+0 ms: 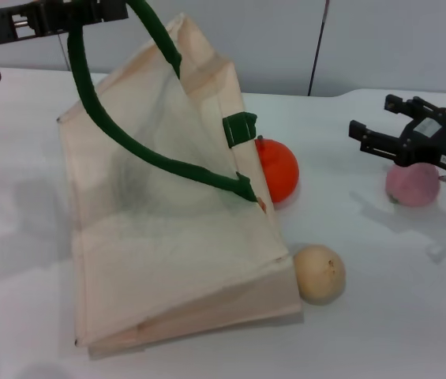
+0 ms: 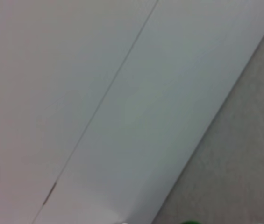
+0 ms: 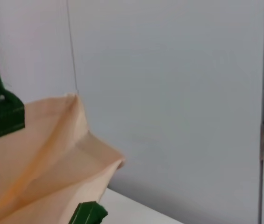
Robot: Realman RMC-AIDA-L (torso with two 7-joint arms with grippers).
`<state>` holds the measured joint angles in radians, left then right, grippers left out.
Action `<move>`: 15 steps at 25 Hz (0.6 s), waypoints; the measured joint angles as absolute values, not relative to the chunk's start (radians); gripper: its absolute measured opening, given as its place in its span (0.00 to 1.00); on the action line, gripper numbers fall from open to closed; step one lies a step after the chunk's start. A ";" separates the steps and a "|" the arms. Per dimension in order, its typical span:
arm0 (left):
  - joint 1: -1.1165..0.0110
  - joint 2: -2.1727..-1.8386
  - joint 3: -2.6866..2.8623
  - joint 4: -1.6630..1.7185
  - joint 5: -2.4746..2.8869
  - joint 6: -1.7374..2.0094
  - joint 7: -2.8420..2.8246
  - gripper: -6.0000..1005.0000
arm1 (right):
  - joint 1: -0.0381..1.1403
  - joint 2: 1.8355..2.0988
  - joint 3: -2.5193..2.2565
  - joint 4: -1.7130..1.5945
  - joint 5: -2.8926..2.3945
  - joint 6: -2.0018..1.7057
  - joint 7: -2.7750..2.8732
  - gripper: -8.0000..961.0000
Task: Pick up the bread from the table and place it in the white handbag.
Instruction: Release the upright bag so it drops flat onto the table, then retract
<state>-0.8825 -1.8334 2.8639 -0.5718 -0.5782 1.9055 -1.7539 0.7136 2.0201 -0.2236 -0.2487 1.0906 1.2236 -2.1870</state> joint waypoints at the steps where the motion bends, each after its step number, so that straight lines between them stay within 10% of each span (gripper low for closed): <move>1: -0.882 -1.834 2.864 -0.572 -0.577 1.895 -1.755 0.04 | 0.711 2.020 -0.214 -0.249 1.091 1.226 -2.189 0.92; 15: -0.907 -1.841 2.863 -0.574 -0.446 1.777 -1.802 0.59 | 0.709 2.020 -0.183 -0.248 1.091 1.227 -2.191 0.92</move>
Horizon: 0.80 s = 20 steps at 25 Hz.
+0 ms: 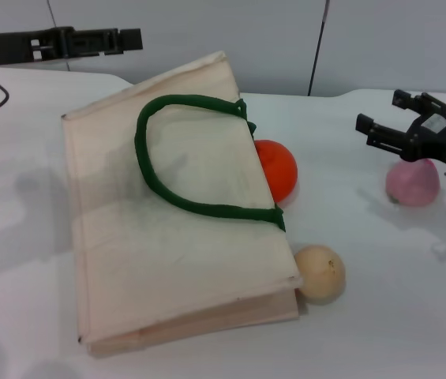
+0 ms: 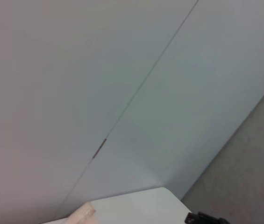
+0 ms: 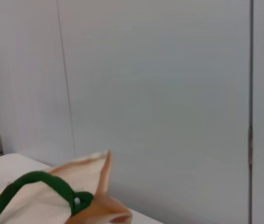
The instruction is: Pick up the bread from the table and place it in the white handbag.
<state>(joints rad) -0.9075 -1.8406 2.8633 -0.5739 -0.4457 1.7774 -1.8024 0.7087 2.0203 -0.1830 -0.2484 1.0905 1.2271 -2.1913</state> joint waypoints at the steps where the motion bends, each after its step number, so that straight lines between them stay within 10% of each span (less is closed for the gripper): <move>1: -0.908 -1.843 2.863 -0.574 -0.450 1.772 -1.795 0.63 | 0.708 2.020 -0.174 -0.248 1.091 1.226 -2.192 0.92; 14: -0.773 -2.027 2.857 -0.562 -0.895 1.603 -1.092 0.85 | 0.651 2.029 0.188 -0.138 1.091 1.214 -2.524 0.93; 20: -0.673 -2.031 2.852 -0.328 -1.135 1.561 -0.813 0.84 | 0.638 2.031 0.321 -0.092 1.091 1.189 -2.647 0.93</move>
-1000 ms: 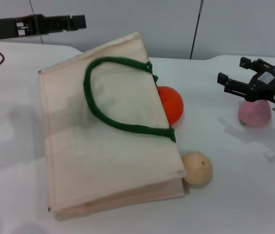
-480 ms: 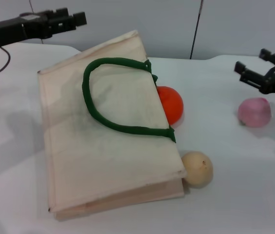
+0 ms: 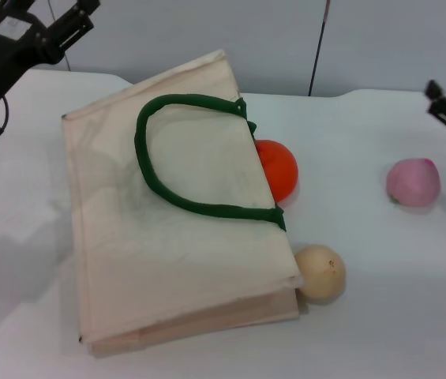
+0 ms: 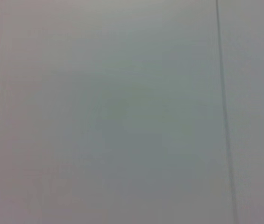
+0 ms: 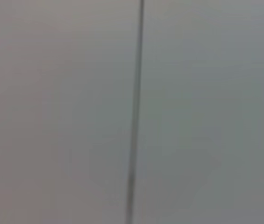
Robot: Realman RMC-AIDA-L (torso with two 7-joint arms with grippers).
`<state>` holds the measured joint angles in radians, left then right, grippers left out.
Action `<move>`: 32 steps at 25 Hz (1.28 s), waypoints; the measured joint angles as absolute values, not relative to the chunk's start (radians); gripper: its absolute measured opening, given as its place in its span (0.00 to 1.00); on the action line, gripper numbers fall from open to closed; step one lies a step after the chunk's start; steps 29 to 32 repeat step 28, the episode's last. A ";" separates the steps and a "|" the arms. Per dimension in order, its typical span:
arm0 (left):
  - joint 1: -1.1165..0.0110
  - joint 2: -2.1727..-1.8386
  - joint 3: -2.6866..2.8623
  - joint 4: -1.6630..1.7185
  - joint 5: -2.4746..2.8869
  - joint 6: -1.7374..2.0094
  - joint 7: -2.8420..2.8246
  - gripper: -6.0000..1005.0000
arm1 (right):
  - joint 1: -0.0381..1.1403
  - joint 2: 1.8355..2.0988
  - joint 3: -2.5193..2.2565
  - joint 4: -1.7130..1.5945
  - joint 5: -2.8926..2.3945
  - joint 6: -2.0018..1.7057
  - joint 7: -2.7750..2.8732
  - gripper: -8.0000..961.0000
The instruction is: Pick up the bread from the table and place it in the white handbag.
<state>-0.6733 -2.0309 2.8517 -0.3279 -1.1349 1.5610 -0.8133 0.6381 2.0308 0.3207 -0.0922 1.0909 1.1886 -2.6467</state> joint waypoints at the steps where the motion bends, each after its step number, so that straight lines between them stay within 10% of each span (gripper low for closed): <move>1: -0.665 -2.032 2.852 -0.296 -1.156 1.557 -0.775 0.84 | 0.633 2.032 0.362 -0.081 1.091 1.176 -2.656 0.93; 32: -0.621 -2.033 2.850 -0.044 -1.346 1.446 -0.567 0.84 | 0.573 2.038 0.614 0.048 1.089 1.139 -2.833 0.92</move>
